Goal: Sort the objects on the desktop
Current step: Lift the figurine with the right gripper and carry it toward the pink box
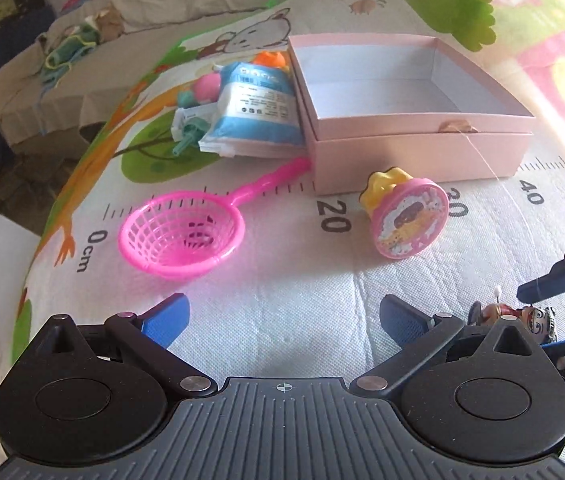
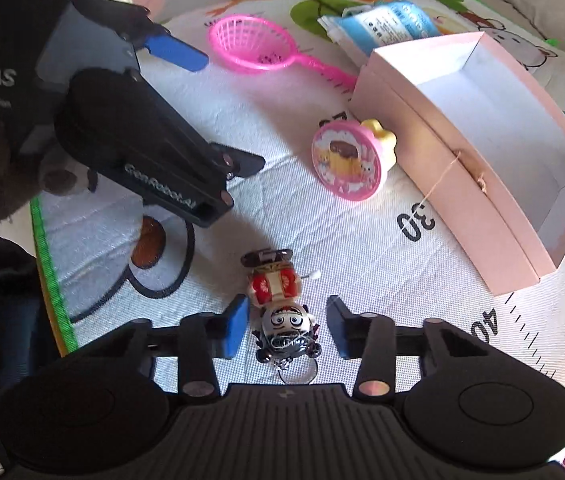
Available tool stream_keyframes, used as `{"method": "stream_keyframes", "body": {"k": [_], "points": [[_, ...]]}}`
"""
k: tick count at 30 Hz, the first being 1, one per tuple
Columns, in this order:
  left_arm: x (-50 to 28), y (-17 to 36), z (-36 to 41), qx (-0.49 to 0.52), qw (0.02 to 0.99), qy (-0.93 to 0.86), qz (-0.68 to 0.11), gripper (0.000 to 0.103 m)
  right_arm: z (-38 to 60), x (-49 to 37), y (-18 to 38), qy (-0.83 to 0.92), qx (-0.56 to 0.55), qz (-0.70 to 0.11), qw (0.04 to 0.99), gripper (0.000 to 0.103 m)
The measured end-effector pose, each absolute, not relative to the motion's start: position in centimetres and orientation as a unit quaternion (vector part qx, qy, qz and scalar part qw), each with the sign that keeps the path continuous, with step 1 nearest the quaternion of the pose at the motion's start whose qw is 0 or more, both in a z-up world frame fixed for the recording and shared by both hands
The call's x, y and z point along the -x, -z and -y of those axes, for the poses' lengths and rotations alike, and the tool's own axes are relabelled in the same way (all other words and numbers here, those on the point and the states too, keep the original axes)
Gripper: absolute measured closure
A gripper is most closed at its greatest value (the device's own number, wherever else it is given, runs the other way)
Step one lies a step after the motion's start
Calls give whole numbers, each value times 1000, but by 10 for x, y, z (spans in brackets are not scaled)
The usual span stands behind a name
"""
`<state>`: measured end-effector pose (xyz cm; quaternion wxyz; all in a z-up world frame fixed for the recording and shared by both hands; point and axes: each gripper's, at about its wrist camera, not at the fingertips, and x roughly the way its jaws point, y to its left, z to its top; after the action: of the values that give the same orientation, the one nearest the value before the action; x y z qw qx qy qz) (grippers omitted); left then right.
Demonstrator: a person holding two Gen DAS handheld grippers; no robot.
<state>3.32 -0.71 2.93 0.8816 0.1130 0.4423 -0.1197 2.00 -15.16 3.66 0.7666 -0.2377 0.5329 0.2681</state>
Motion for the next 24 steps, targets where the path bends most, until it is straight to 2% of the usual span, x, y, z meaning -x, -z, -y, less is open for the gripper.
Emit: {"method": "stream_keyframes", "body": {"k": [10, 19, 24], "points": [[-34, -33, 12, -9, 886, 30, -462, 0, 190, -48, -30, -203, 228, -515, 801, 67], [-19, -43, 43, -21, 898, 34, -437, 0, 221, -46, -33, -202, 219, -502, 812, 67], [-38, -38, 69, -54, 900, 41, -430, 0, 224, -51, -33, -201, 203, -498, 819, 67]]}}
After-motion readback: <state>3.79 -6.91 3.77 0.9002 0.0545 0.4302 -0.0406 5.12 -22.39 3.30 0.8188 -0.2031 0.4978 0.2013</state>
